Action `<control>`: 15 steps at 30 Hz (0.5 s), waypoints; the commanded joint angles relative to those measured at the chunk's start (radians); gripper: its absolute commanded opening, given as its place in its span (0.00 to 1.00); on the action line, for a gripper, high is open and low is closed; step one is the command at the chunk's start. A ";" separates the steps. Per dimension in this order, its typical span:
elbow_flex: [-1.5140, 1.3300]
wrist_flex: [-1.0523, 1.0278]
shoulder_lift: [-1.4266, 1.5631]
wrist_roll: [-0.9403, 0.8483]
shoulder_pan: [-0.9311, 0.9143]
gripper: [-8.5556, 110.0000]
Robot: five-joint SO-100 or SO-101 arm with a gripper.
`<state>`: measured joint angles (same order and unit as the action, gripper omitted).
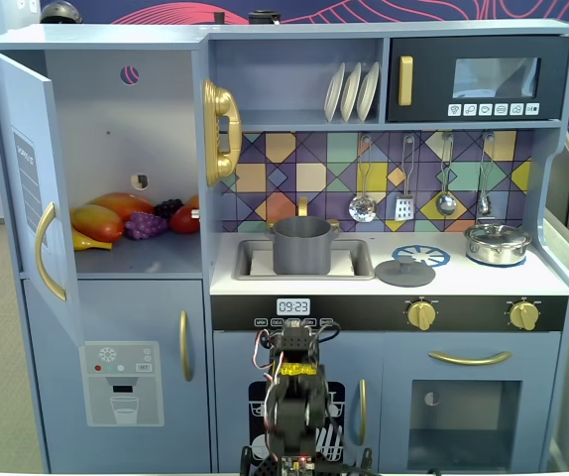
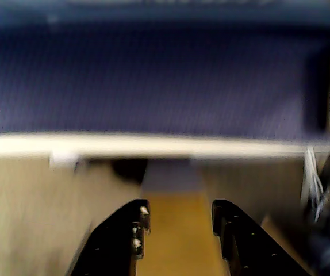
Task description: Pick up the green pineapple from the left cabinet and place it in the gray recipient
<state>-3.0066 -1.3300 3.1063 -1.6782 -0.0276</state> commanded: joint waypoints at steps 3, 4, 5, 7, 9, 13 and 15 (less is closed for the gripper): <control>0.005 -0.199 0.072 0.166 -0.020 0.16; 0.005 -0.199 0.072 0.167 -0.021 0.16; 0.005 -0.199 0.072 0.167 -0.021 0.16; 0.005 -0.199 0.072 0.167 -0.021 0.16; 0.005 -0.199 0.072 0.167 -0.021 0.16; 0.005 -0.199 0.072 0.167 -0.021 0.17; 0.005 -0.199 0.072 0.167 -0.021 0.17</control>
<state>-2.9836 -1.3637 3.1861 -1.5509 -0.0337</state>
